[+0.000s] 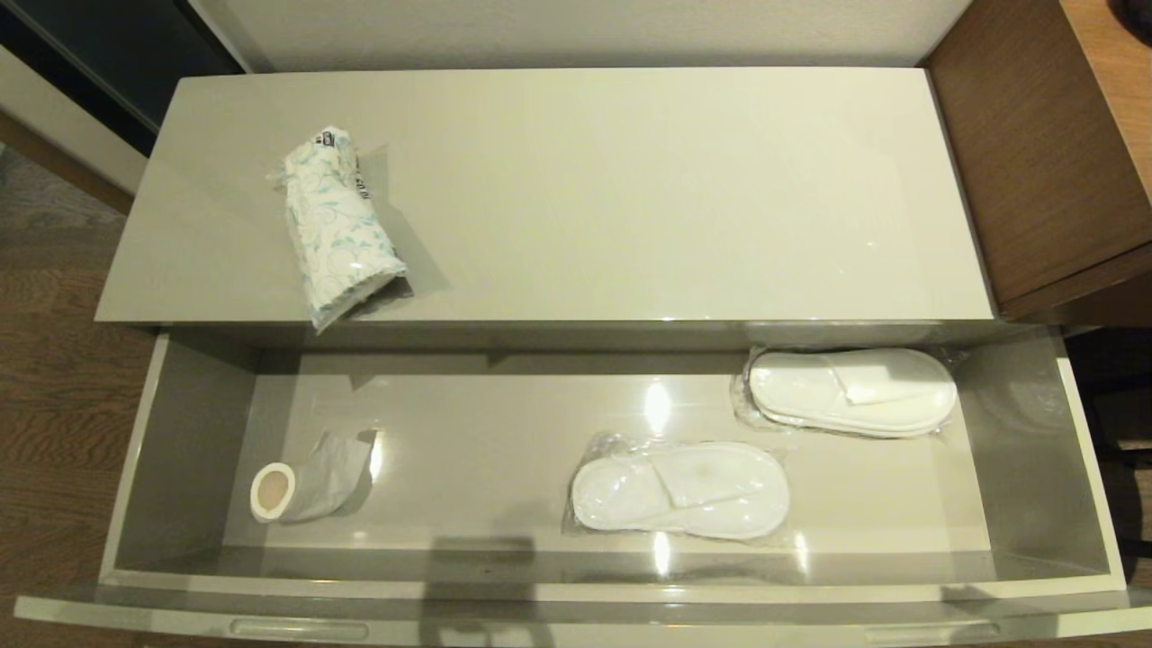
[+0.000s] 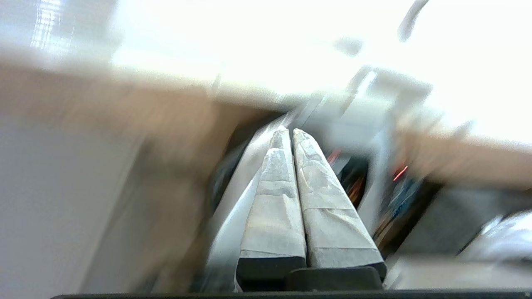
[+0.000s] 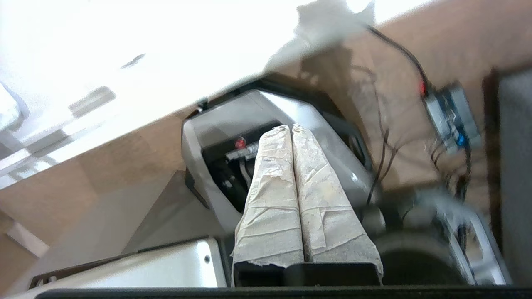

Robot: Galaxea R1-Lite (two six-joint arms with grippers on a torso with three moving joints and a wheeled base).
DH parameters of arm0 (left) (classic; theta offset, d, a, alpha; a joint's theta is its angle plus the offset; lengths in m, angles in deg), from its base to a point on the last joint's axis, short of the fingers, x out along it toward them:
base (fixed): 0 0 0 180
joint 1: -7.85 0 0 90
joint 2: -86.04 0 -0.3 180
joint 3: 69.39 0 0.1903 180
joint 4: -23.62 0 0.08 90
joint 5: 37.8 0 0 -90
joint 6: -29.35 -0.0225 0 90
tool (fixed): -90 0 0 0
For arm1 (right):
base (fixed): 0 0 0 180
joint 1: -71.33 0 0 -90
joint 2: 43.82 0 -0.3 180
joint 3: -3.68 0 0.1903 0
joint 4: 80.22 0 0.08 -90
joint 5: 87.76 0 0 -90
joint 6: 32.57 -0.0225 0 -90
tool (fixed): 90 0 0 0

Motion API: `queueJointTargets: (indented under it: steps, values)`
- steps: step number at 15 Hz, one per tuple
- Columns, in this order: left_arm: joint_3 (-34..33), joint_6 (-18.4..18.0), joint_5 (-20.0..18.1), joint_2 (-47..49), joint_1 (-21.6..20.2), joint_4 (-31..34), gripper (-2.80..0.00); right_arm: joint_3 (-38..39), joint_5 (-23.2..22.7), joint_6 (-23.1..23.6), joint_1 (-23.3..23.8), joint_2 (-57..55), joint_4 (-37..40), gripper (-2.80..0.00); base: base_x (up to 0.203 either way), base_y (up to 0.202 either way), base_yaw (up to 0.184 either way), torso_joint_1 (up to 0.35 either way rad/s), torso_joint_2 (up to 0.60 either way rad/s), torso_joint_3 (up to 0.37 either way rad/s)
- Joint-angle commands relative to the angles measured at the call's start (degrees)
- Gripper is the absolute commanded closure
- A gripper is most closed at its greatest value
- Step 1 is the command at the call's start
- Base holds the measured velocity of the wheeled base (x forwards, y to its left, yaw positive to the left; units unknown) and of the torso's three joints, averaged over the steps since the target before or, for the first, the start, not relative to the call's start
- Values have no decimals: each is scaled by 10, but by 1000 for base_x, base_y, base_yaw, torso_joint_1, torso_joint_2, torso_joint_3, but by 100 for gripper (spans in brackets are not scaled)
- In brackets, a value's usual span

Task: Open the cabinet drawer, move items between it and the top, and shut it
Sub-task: Close the drawer

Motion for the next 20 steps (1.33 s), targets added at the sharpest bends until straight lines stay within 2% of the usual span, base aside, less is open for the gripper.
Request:
queueJointTargets:
  steps: [1,4,6,7,12,14,16,18,20]
  values:
    - [-9,12,-22,43,1,-84,0,29,1,9,-1,-57,-127,0,0,0,0,0,0,0]
    - [-8,9,-24,46,3,-84,0,34,0,22,-4,-66,-147,0,0,0,0,0,0,0]
    - [-13,3,-32,55,13,-78,0,43,0,81,-15,-91,-146,0,0,0,0,0,0,0]
    - [-15,2,-31,69,20,-73,0,45,-1,81,-19,-113,-147,0,0,0,0,0,0,0]
    - [-21,0,-13,152,30,-59,0,47,-3,62,-27,-207,-152,0,0,0,0,0,0,0]
    - [-37,3,10,208,34,-68,0,49,-4,24,-39,-253,-167,0,0,0,0,0,0,0]
    - [-43,1,17,208,51,-90,0,48,1,19,-72,-265,-185,0,0,0,0,0,0,0]
    - [-43,0,19,206,56,-92,0,45,6,17,-78,-267,-184,0,0,0,0,0,0,0]
    - [-49,0,43,208,82,-57,0,60,24,4,-80,-264,-181,0,0,0,0,0,0,0]
